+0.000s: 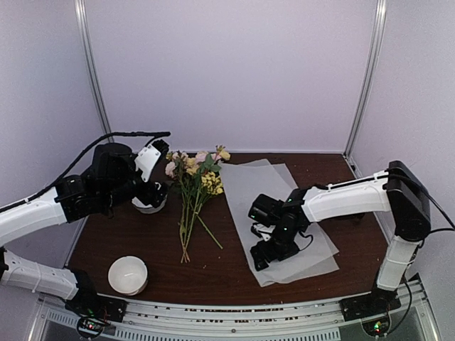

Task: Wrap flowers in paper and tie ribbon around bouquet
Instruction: Move the folded wrapping paper to the center of the board.

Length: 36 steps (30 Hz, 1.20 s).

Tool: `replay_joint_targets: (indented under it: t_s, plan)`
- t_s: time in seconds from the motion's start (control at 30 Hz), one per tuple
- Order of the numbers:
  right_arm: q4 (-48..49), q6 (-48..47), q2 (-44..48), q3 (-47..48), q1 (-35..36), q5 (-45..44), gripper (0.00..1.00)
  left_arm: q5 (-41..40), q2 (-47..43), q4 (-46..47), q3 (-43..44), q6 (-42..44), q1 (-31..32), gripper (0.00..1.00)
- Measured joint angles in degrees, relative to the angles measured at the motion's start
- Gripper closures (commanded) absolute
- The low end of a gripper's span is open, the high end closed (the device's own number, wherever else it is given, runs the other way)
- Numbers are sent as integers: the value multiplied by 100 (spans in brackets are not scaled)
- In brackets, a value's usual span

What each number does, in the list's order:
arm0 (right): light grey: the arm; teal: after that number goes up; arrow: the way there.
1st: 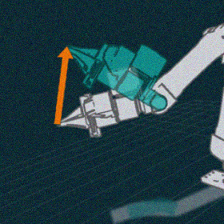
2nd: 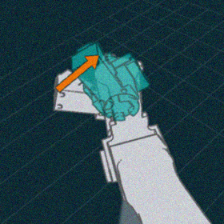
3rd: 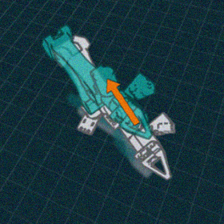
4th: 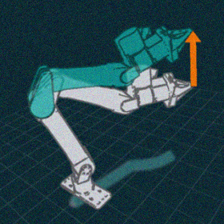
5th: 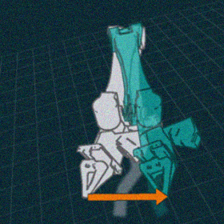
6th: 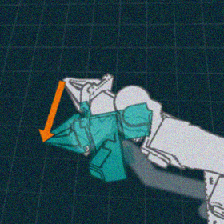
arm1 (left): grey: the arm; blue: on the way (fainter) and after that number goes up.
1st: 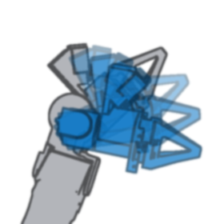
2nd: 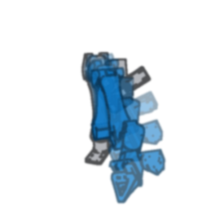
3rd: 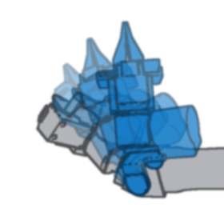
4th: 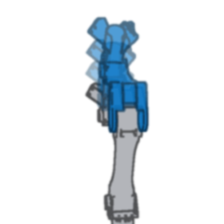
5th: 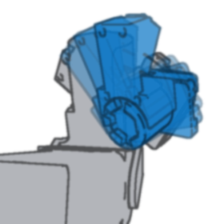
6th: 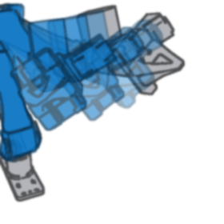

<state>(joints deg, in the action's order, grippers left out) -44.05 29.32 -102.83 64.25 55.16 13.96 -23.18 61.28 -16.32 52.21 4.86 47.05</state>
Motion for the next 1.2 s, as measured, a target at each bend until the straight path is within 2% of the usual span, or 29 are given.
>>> replay_joint_targets:
  t_s: [0.17, 0.27, 0.33, 0.37, 0.43, 0.57, 0.63, 0.7, 0.83, 0.93, 1.2]
  plan:
    - [223, -138, -448, 850, 302, 605, 16, 0, 15, -9, 0, 2, 0, 7]
    - [177, -175, -59, 920, 221, 509, 17, 33, 28, -22, 0, 2, 0, 8]
    - [221, -90, 570, 627, 33, 330, 16, 103, 28, -22, 0, 4, 0, 8]
    - [212, -39, 979, 385, -127, 201, 14, 136, 28, -20, 0, 4, 0, 8]
    - [190, 105, 1853, -289, -614, -70, 1, 197, 28, -17, 0, 4, 0, 8]
    - [-17, 417, 2931, -1637, -2114, -479, 0, 286, 42, -11, 0, 22, 0, 8]
    - [-92, 575, 2951, -2061, -2640, -564, 0, 308, 85, -9, 0, 24, 0, 8]
    - [-164, 682, 2857, -2262, -2830, -610, 0, 334, 125, -15, 0, 22, 0, 8]
    - [-190, 750, 2468, -2315, -2883, -627, 0, 317, 140, -24, 0, 24, 0, 8]
    - [-94, 708, 2186, -2378, -2883, -444, 5, 254, 140, -20, -22, 37, 0, 8]
    - [341, 715, 2402, -2472, -2752, 640, 12, 267, 146, 2, -146, 48, 0, 8]
